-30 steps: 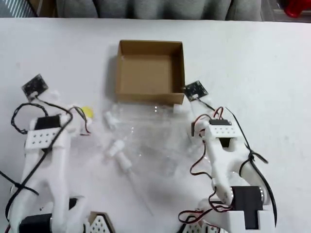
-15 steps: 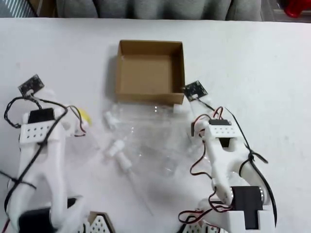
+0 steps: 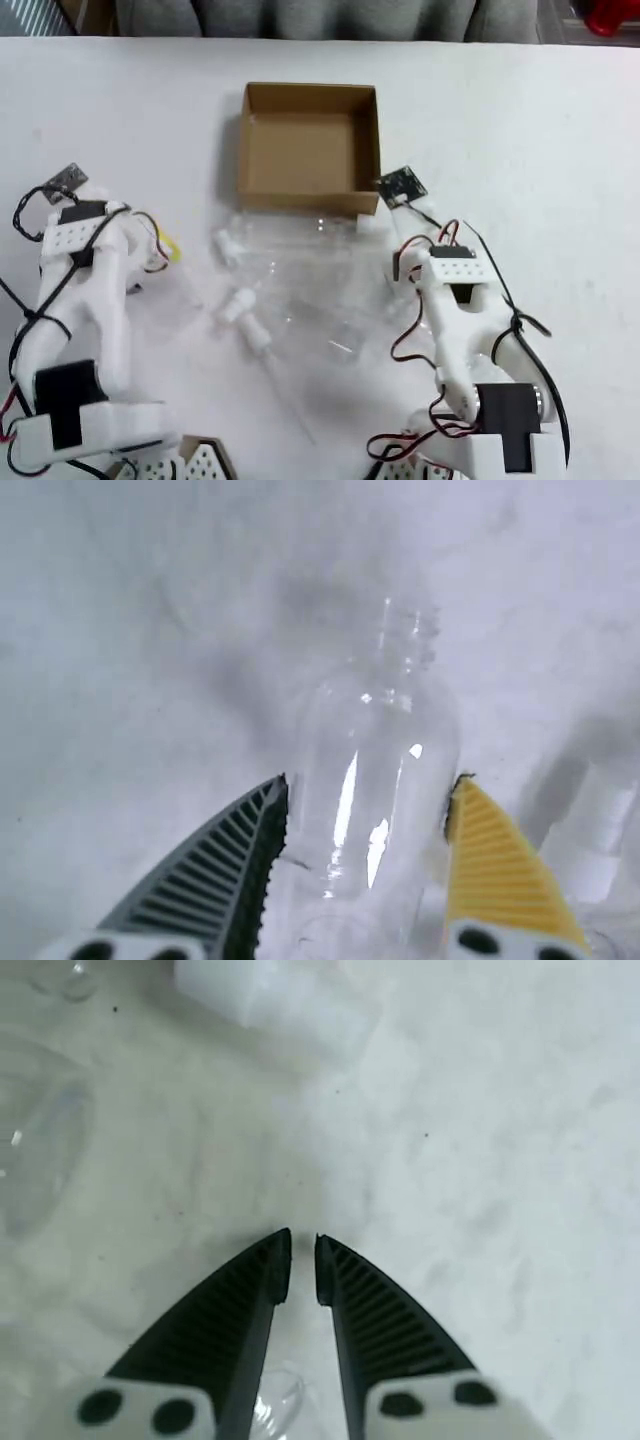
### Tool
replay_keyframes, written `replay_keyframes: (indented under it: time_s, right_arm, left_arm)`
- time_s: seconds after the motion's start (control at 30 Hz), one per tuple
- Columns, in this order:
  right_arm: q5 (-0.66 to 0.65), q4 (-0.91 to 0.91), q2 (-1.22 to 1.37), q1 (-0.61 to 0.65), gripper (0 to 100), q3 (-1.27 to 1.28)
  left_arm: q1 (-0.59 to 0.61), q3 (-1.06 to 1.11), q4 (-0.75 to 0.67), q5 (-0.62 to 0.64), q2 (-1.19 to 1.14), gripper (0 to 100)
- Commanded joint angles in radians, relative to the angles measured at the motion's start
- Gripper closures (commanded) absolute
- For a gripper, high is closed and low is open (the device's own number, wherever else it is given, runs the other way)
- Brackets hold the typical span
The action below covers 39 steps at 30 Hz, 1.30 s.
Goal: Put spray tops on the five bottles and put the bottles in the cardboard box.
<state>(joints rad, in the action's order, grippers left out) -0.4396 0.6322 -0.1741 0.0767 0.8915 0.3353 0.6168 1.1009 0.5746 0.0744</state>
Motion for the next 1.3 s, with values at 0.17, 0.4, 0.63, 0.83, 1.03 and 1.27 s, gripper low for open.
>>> replay_keyframes:
  time_s: [0.17,0.4,0.63,0.83,1.03,1.27]
  right_arm:
    - [-0.014,-0.013,-0.004,0.015,98.1,-0.041]
    - [-0.014,-0.013,-0.004,0.015,98.1,-0.041]
    - [-0.014,-0.013,-0.004,0.015,98.1,-0.041]
    - [-0.014,-0.008,-0.004,0.013,98.1,-0.041]
    - [-0.014,-0.008,-0.004,0.015,98.2,-0.041]
    - [-0.006,0.038,-0.015,0.013,98.2,-0.044]
  left_arm:
    - [0.013,-0.054,-0.140,-0.005,-0.153,75]
    - [0.008,-0.054,-0.146,-0.012,-0.183,83]
    - [-0.065,-0.066,-0.138,-0.086,-0.182,94]
    - [-0.045,-0.103,-0.137,-0.258,-0.140,98]
    - [-0.019,-0.098,-0.137,-0.509,-0.028,98]
    - [-0.019,-0.103,-0.137,-0.514,-0.030,98]
